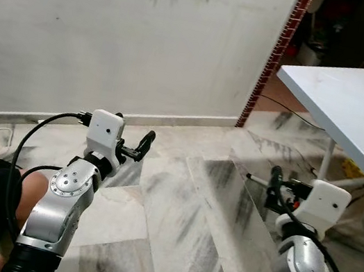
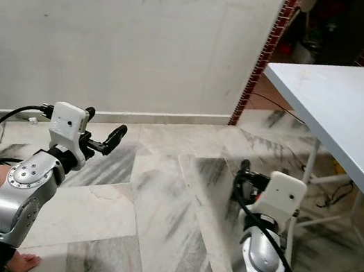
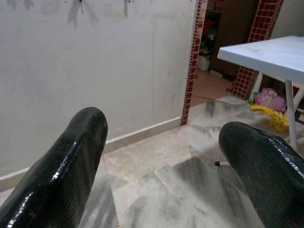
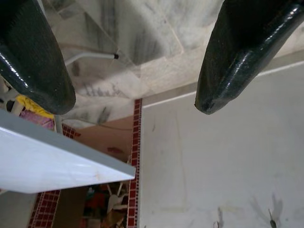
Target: Hang keys on a hook
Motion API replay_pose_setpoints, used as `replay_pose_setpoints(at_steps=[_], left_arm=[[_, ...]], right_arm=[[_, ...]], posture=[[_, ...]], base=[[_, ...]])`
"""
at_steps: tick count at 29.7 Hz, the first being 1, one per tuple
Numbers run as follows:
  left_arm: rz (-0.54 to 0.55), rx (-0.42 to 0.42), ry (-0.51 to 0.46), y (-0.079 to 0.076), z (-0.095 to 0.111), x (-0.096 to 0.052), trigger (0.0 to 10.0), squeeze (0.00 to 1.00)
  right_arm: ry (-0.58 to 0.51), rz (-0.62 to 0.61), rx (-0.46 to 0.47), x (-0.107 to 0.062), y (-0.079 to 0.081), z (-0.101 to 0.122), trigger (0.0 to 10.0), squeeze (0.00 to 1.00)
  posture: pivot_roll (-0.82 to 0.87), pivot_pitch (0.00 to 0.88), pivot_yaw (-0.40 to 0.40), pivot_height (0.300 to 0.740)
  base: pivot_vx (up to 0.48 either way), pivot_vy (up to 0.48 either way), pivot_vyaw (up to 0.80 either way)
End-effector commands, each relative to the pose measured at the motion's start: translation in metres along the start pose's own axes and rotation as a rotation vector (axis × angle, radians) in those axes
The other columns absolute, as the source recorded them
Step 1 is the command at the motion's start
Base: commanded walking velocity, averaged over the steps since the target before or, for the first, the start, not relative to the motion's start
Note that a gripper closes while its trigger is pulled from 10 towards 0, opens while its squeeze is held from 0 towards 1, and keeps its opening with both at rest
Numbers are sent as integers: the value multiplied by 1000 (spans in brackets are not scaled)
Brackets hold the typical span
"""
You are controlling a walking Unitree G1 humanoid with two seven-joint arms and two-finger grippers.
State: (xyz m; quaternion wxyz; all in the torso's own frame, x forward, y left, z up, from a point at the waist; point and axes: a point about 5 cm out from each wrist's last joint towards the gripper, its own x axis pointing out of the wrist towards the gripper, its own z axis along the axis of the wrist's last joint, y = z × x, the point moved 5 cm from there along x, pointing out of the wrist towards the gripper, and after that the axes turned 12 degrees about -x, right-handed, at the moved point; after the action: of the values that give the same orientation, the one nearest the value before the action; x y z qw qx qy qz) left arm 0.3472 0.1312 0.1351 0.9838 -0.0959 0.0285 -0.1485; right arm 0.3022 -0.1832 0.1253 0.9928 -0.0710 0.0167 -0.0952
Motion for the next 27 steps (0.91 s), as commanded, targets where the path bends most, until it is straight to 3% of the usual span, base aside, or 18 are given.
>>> replay_pose_setpoints(at_steps=[1, 5, 27], left_arm=[[-9, -9, 7, -3, 0, 2, 10000, 0], [-10, -14, 9, -3, -1, 2, 10000, 0], [-12, -29, 10, -2, -1, 2, 10000, 0]], right_arm=[[-10, -14, -11, 1, -4, 2, 10000, 0], [-11, -11, -14, 0, -4, 2, 10000, 0], [-12, 6, -25, 0, 0, 2, 10000, 0]], posture=[[136, 0, -57, 740], [137, 0, -57, 740], [139, 0, -60, 740]], base=[[368, 0, 0], [366, 0, 0], [354, -232, 0]])
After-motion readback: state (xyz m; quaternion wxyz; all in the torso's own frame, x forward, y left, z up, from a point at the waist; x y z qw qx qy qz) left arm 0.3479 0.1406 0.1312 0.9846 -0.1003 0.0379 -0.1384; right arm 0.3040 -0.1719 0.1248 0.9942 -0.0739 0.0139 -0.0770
